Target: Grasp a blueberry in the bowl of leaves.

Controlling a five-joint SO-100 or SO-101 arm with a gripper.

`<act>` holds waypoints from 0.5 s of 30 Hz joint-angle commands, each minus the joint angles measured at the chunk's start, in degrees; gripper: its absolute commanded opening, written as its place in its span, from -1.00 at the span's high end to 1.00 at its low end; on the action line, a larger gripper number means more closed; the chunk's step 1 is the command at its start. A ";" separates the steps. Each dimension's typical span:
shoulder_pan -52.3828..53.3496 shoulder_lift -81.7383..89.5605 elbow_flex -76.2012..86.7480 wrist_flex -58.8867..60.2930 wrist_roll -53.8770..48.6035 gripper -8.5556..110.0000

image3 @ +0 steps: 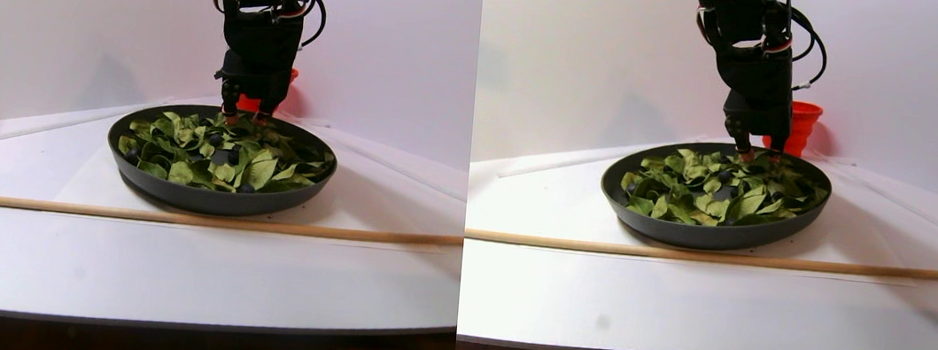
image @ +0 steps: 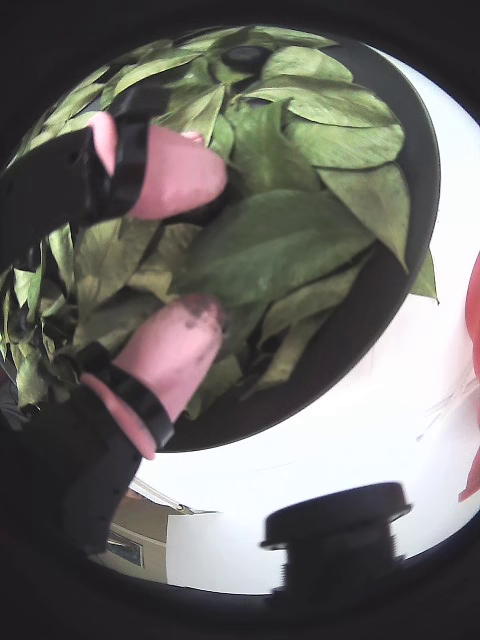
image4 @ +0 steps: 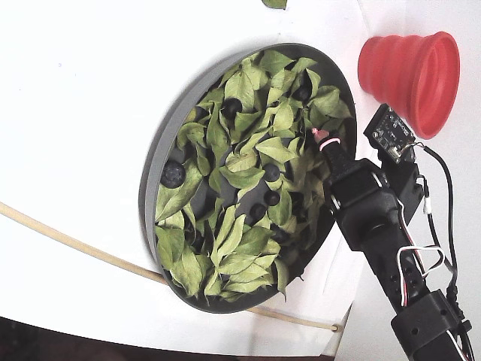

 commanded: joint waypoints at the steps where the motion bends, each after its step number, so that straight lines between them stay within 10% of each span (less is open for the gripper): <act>1: -0.26 7.73 -2.46 0.00 0.97 0.57; 15: -0.79 6.06 -1.67 -0.09 3.69 0.57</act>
